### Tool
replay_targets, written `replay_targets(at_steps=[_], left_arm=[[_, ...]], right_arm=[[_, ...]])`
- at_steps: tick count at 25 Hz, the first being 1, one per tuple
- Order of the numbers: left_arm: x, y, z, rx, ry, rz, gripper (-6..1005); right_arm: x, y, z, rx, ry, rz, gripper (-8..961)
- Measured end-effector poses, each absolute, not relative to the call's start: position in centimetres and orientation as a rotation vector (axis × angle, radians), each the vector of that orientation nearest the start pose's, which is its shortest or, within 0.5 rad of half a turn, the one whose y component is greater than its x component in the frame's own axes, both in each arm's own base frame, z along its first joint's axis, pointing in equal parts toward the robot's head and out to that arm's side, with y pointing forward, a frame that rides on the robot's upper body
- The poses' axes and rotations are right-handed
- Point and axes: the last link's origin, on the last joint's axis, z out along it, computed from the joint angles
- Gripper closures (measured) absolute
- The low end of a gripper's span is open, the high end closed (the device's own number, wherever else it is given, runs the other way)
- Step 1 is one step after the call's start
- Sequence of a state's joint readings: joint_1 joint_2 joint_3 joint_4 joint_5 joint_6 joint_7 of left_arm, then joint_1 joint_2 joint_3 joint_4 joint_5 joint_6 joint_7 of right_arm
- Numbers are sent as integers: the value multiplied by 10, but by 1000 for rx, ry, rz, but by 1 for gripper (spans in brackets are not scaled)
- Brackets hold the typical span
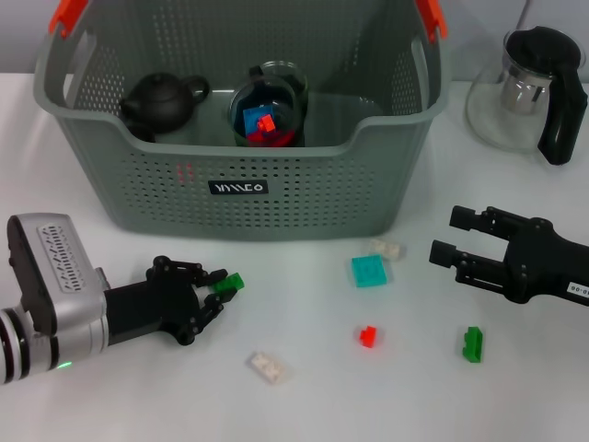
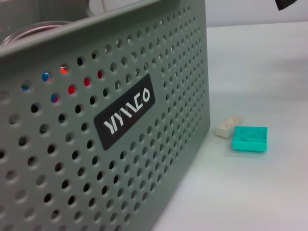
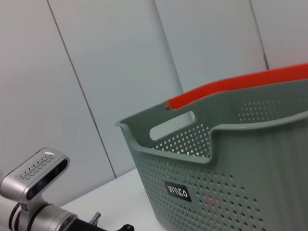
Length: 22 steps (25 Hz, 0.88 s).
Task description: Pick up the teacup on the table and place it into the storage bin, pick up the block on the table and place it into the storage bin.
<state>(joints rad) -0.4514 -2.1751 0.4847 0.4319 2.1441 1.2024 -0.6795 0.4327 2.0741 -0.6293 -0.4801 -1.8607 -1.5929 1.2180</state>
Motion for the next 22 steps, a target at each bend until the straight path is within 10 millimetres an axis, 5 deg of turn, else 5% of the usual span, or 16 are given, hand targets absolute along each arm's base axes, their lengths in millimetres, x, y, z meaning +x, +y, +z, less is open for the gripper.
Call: replay_targets(at_steps=[7, 15, 22], left_arm=[[-320, 289, -52, -2584, -271, -446, 779], [-295, 275, -3, -2590, -230, -827, 754], [-248, 300, 33, -2563, -176, -1137, 732]], right_arm=[[288, 296, -9, -2562, 706, 941, 193], [287, 297, -9, -2564, 697, 942, 193], [287, 296, -9, -2566, 698, 939, 193]])
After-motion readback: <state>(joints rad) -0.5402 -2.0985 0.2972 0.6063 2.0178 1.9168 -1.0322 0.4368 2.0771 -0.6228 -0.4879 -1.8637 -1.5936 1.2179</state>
